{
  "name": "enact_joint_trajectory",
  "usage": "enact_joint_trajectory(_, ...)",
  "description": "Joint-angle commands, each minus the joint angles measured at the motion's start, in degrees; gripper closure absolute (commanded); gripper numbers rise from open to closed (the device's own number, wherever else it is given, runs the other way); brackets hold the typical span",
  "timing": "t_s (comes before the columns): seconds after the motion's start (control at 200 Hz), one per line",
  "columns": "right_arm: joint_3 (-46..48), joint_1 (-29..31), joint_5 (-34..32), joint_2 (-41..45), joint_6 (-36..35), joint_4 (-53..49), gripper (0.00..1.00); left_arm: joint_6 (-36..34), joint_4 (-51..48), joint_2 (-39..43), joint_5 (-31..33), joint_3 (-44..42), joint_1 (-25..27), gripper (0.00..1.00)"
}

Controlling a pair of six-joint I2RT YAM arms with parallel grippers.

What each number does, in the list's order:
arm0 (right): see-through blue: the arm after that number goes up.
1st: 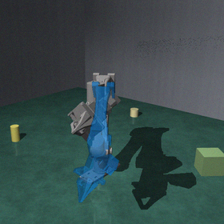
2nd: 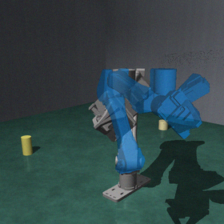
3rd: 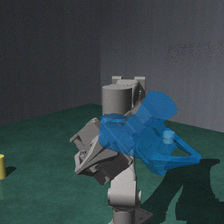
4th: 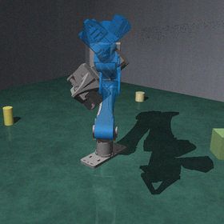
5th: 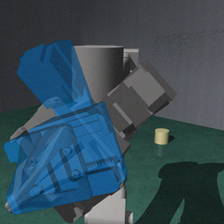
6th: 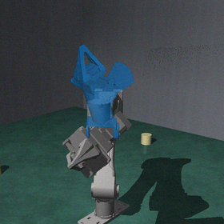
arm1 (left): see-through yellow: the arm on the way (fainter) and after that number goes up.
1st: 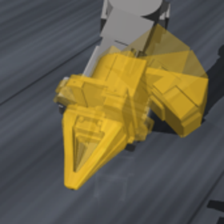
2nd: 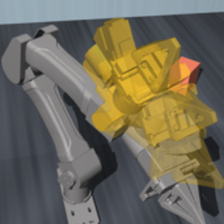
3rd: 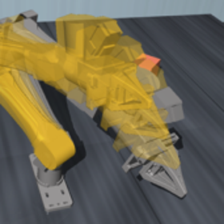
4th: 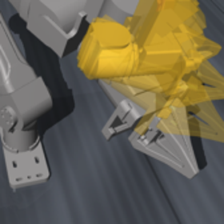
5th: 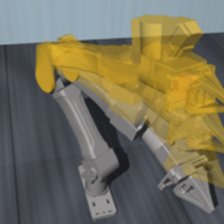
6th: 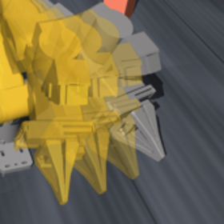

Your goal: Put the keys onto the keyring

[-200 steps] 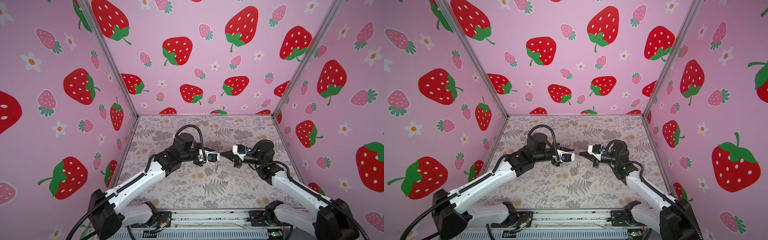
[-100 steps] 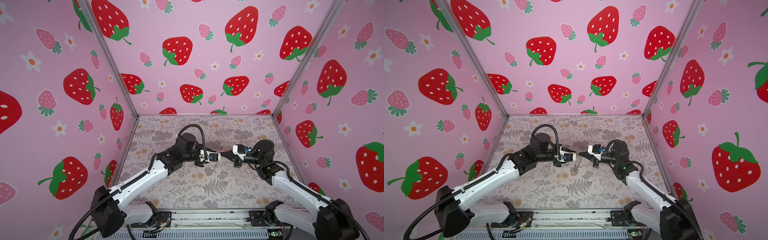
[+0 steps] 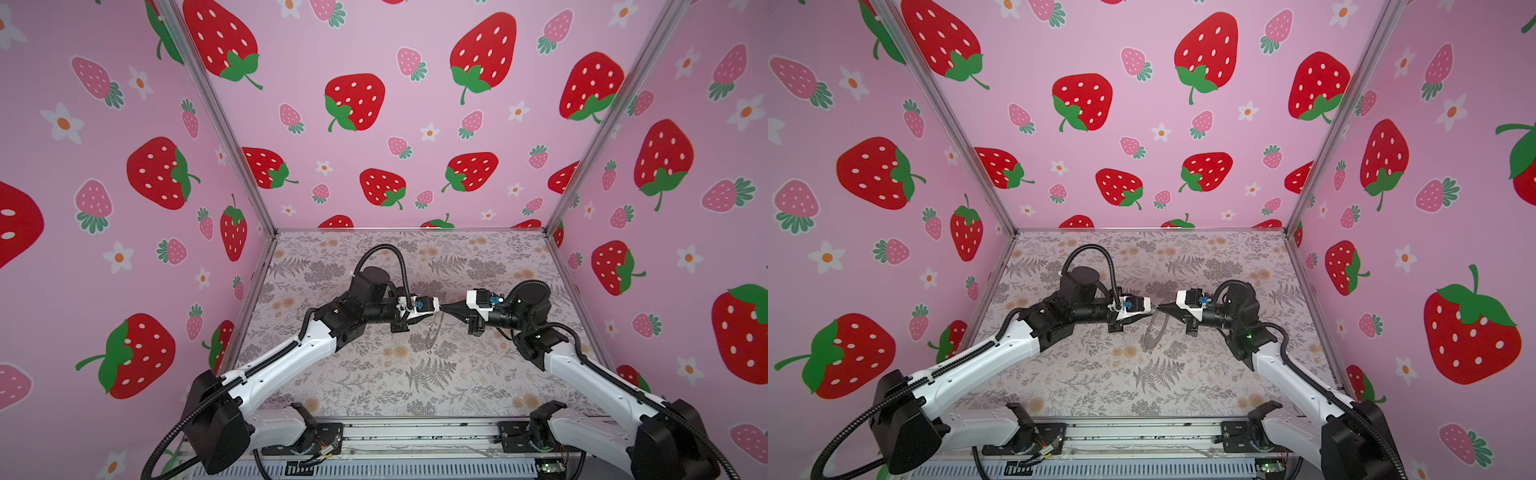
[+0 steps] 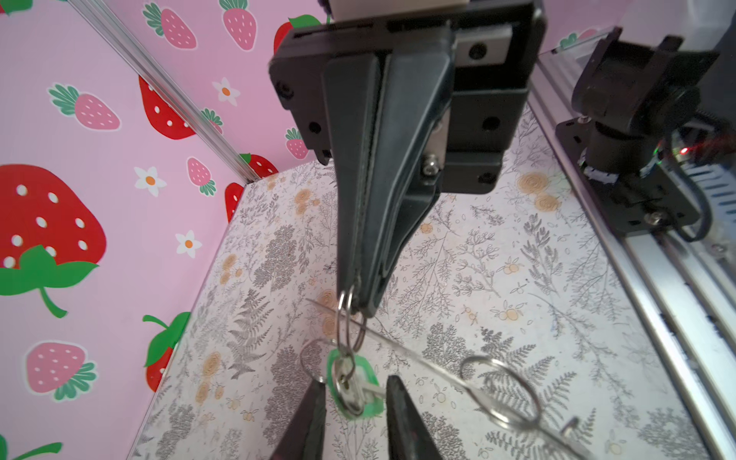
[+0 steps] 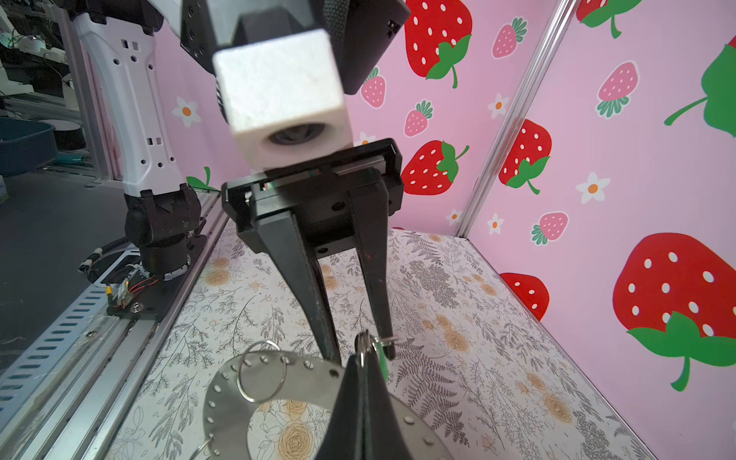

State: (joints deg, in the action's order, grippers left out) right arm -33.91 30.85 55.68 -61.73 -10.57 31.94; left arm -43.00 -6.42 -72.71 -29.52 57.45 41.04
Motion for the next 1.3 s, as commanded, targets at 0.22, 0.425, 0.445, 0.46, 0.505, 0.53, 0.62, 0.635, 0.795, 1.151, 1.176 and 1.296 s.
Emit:
enact_joint_trajectory(0.22,-0.59,0.00,1.50,1.87,-0.42,2.51,1.00,-0.38,-4.47,-2.95,-6.73,3.60,-0.28,0.99)
enact_joint_trajectory(0.425,0.55,0.00,0.22,2.58,0.28,5.02,1.00,-1.82,-6.43,-3.57,-8.16,4.51,-0.43,1.00)
enact_joint_trajectory(0.445,0.55,0.00,0.22,2.61,0.28,5.10,1.00,-2.01,-6.54,-3.58,-8.31,4.59,-0.43,1.00)
enact_joint_trajectory(0.46,0.59,0.00,0.22,2.54,0.28,5.18,1.00,-2.22,-6.75,-3.63,-8.42,4.60,-0.43,1.00)
enact_joint_trajectory(0.505,0.65,0.01,-0.05,2.51,0.28,5.40,1.00,-2.99,-7.62,-3.75,-8.71,4.92,-0.34,1.00)
enact_joint_trajectory(0.53,0.75,0.00,-0.22,2.53,0.28,5.63,1.00,-3.20,-8.01,-3.88,-8.79,4.99,-0.33,1.00)
enact_joint_trajectory(0.62,0.99,0.02,-1.19,2.25,-0.02,6.10,1.00,-4.94,-10.01,-4.37,-9.47,5.81,-0.18,1.00)
enact_joint_trajectory(0.635,0.99,0.02,-1.12,2.09,-0.13,6.03,1.00,-5.30,-10.39,-4.50,-9.58,6.00,-0.12,1.00)
enact_joint_trajectory(0.795,0.86,0.51,-1.23,1.21,-1.74,4.14,1.00,-8.13,-13.71,-5.83,-6.98,8.07,1.62,1.00)
enact_joint_trajectory(1.151,2.20,0.61,-7.60,1.22,0.05,7.21,1.00,-7.44,-13.18,-7.51,-0.92,9.15,3.28,1.00)
enact_joint_trajectory(1.176,2.11,0.61,-7.43,1.01,-0.09,7.10,1.00,-7.51,-13.27,-7.74,-0.50,9.37,3.40,1.00)
enact_joint_trajectory(1.296,2.22,0.70,-6.36,0.37,-0.57,6.89,1.00,-6.57,-12.86,-8.06,-0.04,10.20,3.45,1.00)
